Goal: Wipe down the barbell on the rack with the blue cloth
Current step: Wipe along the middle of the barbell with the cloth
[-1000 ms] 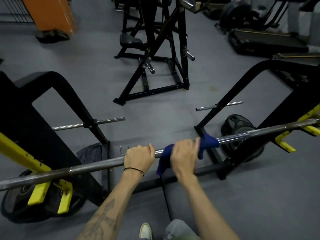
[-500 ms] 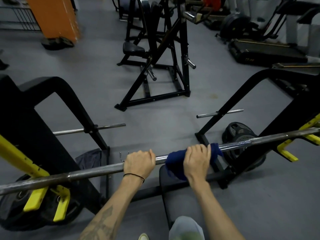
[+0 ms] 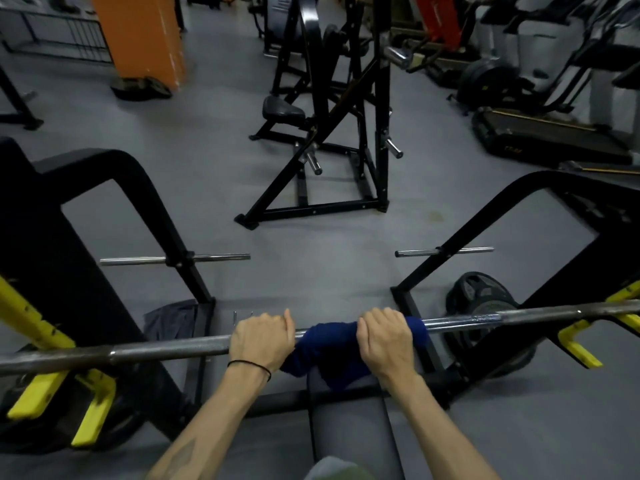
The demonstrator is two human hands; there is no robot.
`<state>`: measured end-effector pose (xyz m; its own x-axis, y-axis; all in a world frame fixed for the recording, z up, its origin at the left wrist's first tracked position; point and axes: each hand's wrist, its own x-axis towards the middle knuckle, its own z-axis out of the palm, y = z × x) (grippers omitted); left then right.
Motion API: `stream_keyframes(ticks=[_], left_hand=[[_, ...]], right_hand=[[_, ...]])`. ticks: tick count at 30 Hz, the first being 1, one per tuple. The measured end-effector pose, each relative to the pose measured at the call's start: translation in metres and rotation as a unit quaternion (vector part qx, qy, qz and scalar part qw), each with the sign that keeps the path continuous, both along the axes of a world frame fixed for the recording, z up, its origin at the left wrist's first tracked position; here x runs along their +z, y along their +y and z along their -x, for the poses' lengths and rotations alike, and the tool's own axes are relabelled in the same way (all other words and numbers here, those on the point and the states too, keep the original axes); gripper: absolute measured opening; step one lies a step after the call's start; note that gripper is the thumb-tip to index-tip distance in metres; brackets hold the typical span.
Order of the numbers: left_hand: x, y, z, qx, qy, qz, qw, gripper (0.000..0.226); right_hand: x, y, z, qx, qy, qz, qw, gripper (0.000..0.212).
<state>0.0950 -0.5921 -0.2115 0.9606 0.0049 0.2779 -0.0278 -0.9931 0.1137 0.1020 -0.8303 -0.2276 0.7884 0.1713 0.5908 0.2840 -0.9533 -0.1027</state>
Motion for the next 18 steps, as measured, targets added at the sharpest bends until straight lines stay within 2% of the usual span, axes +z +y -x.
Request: stream_keyframes(ticks=[2, 4, 7, 9, 11, 13, 15, 18], left_hand=[[0.0, -0.003, 0.0, 0.017, 0.009, 0.0, 1.0, 0.061], [0.001, -0.005, 0.001, 0.024, 0.006, 0.003, 1.0, 0.061], [0.004, -0.008, 0.0, 0.03, -0.015, 0.007, 0.999, 0.06], [0.001, -0.005, 0.0, 0.022, -0.018, 0.006, 1.0, 0.059], [-0.006, 0.0, 0.003, -0.002, -0.011, -0.011, 1.0, 0.058], [-0.008, 0.002, 0.005, -0.021, -0.019, -0.038, 0.999, 0.058], [-0.005, 0.0, 0.005, -0.015, -0.021, -0.024, 0.999, 0.057], [-0.002, -0.007, 0.006, 0.015, -0.02, 0.0, 1.0, 0.058]], right_hand=[[0.001, 0.021, 0.004, -0.066, 0.004, -0.035, 0.997, 0.034], [-0.004, 0.061, 0.011, -0.081, 0.005, -0.05, 0.995, 0.033], [-0.005, 0.109, 0.025, 0.03, 0.042, -0.079, 0.996, 0.03], [-0.004, 0.097, 0.023, 0.078, 0.05, -0.046, 0.995, 0.026], [-0.004, 0.058, 0.018, 0.074, 0.042, -0.012, 0.996, 0.027], [-0.003, 0.012, 0.011, 0.034, 0.028, -0.004, 0.999, 0.03], [-0.002, -0.026, 0.004, -0.01, 0.033, -0.009, 0.999, 0.032], [-0.002, -0.02, 0.006, -0.081, 0.046, -0.06, 0.994, 0.032]])
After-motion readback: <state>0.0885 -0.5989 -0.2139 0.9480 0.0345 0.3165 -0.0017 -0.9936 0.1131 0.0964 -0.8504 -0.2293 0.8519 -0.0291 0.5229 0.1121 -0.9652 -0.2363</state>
